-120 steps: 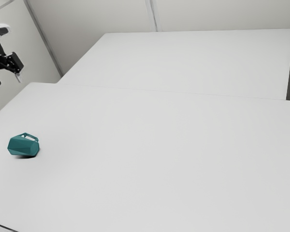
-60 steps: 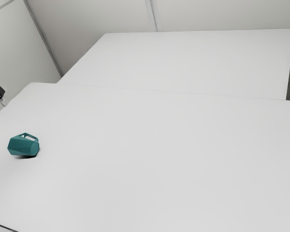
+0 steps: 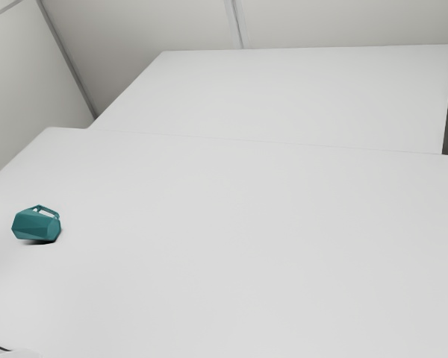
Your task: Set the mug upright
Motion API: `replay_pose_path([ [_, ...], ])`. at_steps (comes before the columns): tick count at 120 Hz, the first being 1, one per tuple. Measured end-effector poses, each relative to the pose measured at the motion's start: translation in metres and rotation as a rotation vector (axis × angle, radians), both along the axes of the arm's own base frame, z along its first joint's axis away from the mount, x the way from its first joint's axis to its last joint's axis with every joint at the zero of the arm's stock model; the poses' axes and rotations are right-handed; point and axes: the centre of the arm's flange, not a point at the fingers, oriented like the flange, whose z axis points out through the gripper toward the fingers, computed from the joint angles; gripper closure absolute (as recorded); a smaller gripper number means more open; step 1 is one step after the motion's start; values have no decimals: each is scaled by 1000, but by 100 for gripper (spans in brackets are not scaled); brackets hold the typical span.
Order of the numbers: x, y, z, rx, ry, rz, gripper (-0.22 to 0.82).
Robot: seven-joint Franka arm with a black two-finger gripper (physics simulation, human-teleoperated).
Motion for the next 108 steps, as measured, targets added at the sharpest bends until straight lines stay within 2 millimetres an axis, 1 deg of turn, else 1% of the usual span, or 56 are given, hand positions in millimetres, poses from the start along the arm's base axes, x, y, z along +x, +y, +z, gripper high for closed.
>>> replay_pose_path([
  [8,-8,9,-10,-19,-41,-10,2],
  [23,-18,26,-35,-63,-131,-24,2],
  [43,-22,37,-55,-84,-244,-68,2],
  [65,-21,35,-65,-126,-331,-117,2],
  [77,-25,34,-73,-165,-340,-123,2],
  [86,-29,35,-86,-204,-333,-118,2],
  [94,-30,36,-92,-228,-330,-117,2],
  [99,-31,36,-94,-240,-328,-117,2],
  [108,-38,40,-95,-259,-327,-113,2],
])
